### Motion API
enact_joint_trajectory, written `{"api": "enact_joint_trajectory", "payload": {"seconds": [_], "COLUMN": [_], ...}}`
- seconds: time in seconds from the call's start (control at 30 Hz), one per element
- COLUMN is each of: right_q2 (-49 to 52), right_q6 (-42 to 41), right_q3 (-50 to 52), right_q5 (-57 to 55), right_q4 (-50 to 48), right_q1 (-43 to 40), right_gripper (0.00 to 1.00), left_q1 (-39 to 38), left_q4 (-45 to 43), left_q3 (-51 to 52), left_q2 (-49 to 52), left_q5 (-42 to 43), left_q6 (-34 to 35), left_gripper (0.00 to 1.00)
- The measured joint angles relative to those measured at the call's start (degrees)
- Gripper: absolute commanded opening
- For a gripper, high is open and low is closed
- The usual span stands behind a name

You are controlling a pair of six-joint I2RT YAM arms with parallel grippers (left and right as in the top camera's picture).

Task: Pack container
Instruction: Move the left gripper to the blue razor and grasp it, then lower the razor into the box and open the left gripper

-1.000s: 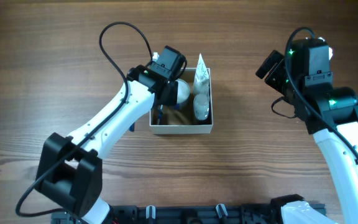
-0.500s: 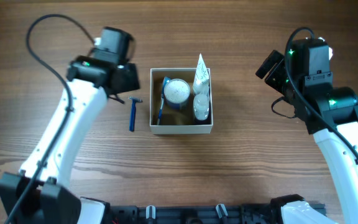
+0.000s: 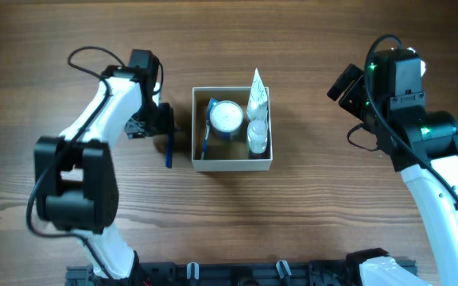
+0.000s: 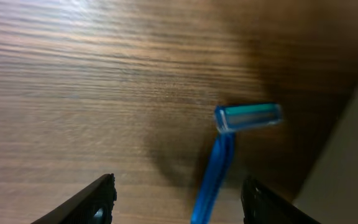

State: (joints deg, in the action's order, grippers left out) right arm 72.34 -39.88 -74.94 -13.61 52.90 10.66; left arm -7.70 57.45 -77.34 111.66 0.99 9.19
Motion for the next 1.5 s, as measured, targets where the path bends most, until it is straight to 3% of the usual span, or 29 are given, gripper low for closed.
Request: {"api": "enact_joint_trajectory", "payload": {"seconds": [0.33, 0.47, 0.8, 1.03, 1.23, 1.37, 1.5], "right_q2": [0.0, 0.0, 0.0, 0.0, 0.0, 0.0, 0.0], "right_q6": [0.0, 0.0, 0.0, 0.0, 0.0, 0.0, 0.0], "right_q3": [0.0, 0.0, 0.0, 0.0, 0.0, 0.0, 0.0], "right_q5": [0.0, 0.0, 0.0, 0.0, 0.0, 0.0, 0.0], "right_q4": [0.0, 0.0, 0.0, 0.0, 0.02, 0.0, 0.0], "right_q1": [0.0, 0.0, 0.0, 0.0, 0.0, 0.0, 0.0], "right_gripper": [1.0, 1.0, 1.0, 1.0, 1.0, 1.0, 1.0], "left_q1": [-1.07, -2.19, -2.43, -2.43, -2.43, -2.78, -5.29], "left_q4": [-0.31, -1.07, -2.45, -1.9, 7.3, 11.04, 8.5], "left_q3": [0.15, 0.15, 0.13, -0.02, -3.21, -8.46, -11.45], "left_q2": [3.85, 3.89, 4.76, 4.79, 4.07, -1.03, -11.19], "left_q5": [1.57, 1.95, 1.95, 1.95, 1.92, 1.99, 3.56], "left_q6": [-1.03, -1.05, -1.09, -1.2, -1.2, -0.87, -0.02], "left_gripper": [0.66, 0.62, 0.06, 0.04, 0.04, 0.04, 0.04]}}
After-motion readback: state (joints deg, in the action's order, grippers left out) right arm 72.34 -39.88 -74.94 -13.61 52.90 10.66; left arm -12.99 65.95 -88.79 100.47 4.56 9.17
